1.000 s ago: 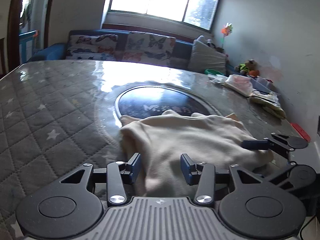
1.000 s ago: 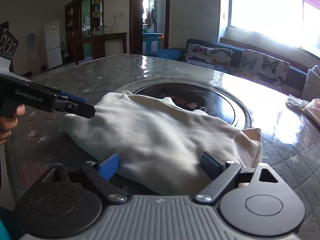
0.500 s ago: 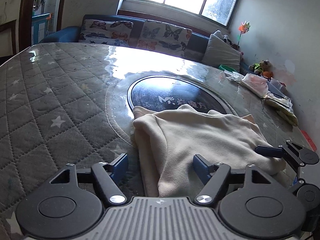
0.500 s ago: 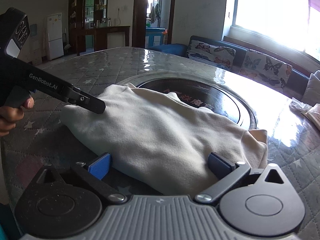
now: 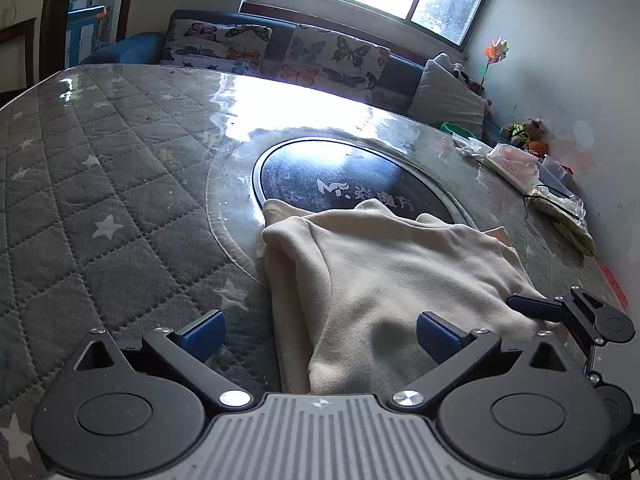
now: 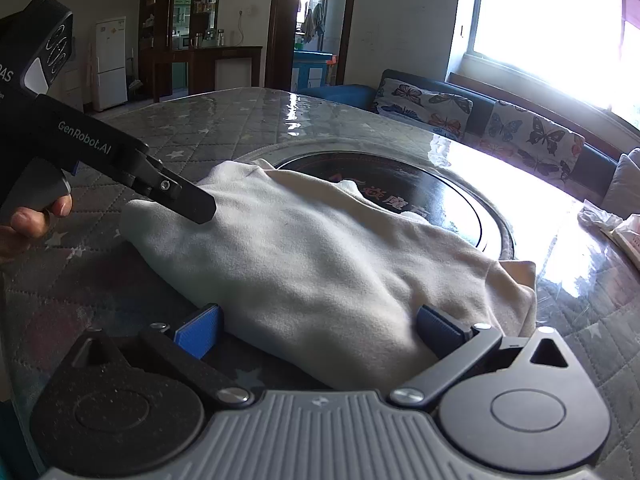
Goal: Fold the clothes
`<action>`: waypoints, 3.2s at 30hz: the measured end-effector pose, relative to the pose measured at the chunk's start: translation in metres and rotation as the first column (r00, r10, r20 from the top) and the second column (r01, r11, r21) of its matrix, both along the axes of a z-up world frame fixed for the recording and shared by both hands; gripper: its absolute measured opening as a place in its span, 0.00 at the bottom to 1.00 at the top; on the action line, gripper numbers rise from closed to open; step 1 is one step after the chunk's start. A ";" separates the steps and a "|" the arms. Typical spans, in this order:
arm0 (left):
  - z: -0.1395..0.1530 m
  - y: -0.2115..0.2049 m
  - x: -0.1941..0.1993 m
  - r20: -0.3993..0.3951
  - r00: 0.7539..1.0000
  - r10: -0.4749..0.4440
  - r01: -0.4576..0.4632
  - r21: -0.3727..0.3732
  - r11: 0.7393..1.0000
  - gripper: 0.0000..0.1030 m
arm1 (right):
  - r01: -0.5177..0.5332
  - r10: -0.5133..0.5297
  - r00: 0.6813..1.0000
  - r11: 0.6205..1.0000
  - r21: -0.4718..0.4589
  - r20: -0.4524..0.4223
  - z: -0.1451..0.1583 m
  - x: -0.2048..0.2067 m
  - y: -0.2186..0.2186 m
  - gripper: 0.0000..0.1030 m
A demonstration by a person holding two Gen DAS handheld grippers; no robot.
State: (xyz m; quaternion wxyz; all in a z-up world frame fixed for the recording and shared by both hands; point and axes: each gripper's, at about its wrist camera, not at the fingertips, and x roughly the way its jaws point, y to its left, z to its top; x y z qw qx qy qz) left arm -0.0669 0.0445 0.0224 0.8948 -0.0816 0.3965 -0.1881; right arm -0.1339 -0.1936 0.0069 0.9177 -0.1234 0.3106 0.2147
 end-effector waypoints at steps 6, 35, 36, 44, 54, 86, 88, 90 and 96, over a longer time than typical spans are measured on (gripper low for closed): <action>0.003 0.001 0.006 -0.031 0.999 0.019 -0.020 -0.033 0.999 0.97 | 0.000 0.000 1.000 1.000 -0.008 0.003 0.001 0.000 0.001 1.00; 0.013 0.047 0.027 -0.087 0.994 0.072 -0.091 -0.236 0.968 0.93 | -0.234 0.252 0.966 0.945 -0.230 0.053 0.009 -0.004 0.130 0.72; 0.013 0.048 0.028 -0.093 0.993 0.072 -0.093 -0.242 0.966 0.93 | -0.240 0.259 0.964 0.943 -0.232 0.055 0.008 -0.005 0.131 0.68; 0.012 0.049 0.029 -0.128 0.990 0.066 -0.100 -0.279 0.955 0.93 | -0.260 0.273 0.960 0.952 -0.159 0.067 0.016 -0.005 0.120 0.18; 0.004 0.038 0.039 -0.280 0.959 0.052 -0.175 -0.435 0.883 0.93 | -0.173 0.166 0.983 0.981 0.085 0.080 0.046 0.003 0.077 0.14; -0.012 0.004 0.044 -0.263 0.965 -0.010 -0.092 -0.372 0.924 0.34 | 0.420 -0.412 0.907 0.880 0.222 -0.083 0.011 0.047 -0.112 0.46; -0.011 0.003 0.044 -0.255 0.967 -0.013 -0.082 -0.357 0.931 0.34 | 0.433 -0.414 0.901 0.866 0.251 -0.129 0.003 0.054 -0.124 0.44; -0.009 0.000 0.044 -0.244 0.969 -0.018 -0.067 -0.336 0.939 0.34 | 0.436 -0.411 0.900 0.855 0.280 -0.146 -0.004 0.058 -0.127 0.44; -0.003 -0.009 0.041 -0.201 0.979 -0.036 -0.017 -0.258 0.966 0.32 | 0.402 -0.373 0.916 0.868 0.292 -0.151 0.001 0.056 -0.114 0.20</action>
